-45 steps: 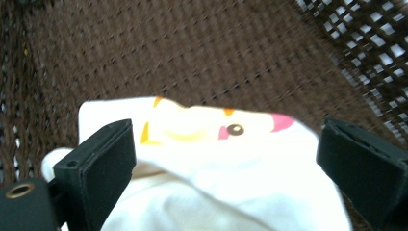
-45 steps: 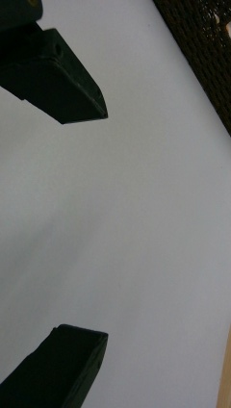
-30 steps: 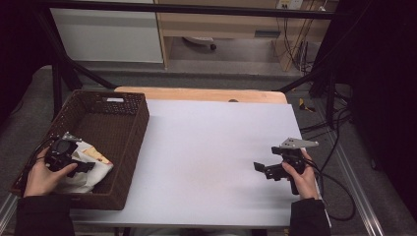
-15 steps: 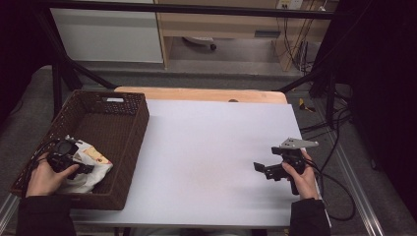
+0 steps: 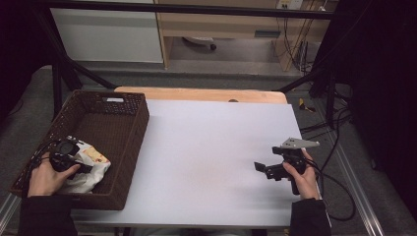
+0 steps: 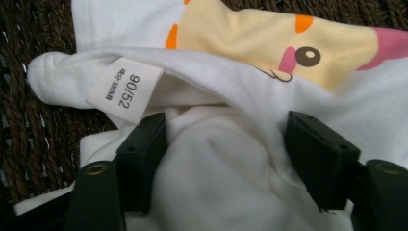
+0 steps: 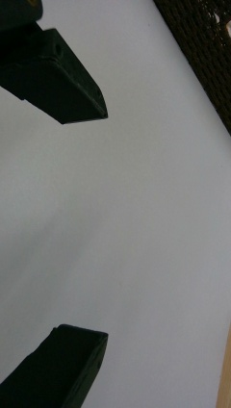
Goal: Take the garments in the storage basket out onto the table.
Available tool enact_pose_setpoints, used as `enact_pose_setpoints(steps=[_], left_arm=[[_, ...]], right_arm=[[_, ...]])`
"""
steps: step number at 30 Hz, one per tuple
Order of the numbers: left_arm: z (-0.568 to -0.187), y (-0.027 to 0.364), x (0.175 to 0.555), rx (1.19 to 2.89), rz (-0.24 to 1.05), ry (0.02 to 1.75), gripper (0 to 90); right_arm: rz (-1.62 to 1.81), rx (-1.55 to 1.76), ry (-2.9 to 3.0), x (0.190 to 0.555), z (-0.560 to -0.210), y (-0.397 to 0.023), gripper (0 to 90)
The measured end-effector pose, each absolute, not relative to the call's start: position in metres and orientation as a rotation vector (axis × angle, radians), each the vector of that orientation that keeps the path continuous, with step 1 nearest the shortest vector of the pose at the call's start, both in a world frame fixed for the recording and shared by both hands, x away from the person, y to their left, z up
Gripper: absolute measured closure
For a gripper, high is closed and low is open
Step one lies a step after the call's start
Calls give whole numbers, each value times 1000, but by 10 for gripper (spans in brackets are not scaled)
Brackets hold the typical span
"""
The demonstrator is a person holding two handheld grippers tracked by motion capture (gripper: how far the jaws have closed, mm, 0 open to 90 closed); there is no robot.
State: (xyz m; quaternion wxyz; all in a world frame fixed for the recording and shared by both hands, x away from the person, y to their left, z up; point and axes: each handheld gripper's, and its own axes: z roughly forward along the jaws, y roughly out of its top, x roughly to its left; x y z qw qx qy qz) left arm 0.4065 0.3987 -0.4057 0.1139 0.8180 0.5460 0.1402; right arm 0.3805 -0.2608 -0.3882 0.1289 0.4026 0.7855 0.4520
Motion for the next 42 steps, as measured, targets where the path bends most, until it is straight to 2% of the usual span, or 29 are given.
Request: enact_pose_setpoints(steps=[1,4,5,6,7,12,26,42], left_arm=[[-405,398,406,2406,408,1589,364],[-403,397,407,2407,366,1586,571],[-403,397,407,2413,343,1578,571],[-403,395,407,2421,332,1575,623],[-403,395,407,2421,332,1575,635],[-403,394,407,2437,329,1562,673],[-395,389,410,2474,328,1536,709],[-375,392,405,2332,345,1464,713]], right_arm=[[1312,1170,2285,381,-388,-261,7],[1312,1172,2285,380,-389,-260,7],[1312,1172,2285,380,-389,-260,7],[1312,1170,2284,381,-388,-261,7],[1312,1170,2284,381,-388,-261,7],[1316,1172,2280,380,-388,-261,7],[1319,1169,2276,380,-388,-262,7],[1322,1173,2271,380,-387,-263,7]])
